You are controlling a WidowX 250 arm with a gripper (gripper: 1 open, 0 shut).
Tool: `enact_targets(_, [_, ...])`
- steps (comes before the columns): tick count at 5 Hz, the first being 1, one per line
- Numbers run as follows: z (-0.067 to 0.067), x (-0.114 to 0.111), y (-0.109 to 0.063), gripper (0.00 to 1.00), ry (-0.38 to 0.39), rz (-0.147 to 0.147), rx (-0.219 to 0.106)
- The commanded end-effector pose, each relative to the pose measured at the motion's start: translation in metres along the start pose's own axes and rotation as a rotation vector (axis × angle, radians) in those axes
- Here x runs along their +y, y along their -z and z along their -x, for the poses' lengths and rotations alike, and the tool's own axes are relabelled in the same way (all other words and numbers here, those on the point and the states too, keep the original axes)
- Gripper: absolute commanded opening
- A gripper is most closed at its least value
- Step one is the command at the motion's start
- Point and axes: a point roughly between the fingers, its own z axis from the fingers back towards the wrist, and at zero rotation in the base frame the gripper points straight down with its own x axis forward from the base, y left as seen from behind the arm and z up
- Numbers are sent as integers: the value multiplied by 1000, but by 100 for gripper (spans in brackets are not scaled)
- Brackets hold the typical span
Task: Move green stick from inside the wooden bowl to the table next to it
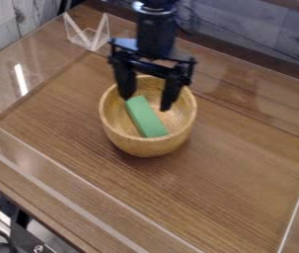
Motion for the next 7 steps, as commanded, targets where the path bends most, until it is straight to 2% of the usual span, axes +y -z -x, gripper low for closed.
enact_targets(1, [1,11,-10,100,-94,10,-82])
enact_targets(2, [4,6,-5,100,-214,26,-104])
enact_targets(3, [6,0,1,100,-270,37,-128])
enact_targets(5, [5,-6,11,100,-320,74,-190])
enact_targets(7, [-4,-3,20,100,-360,90,-230])
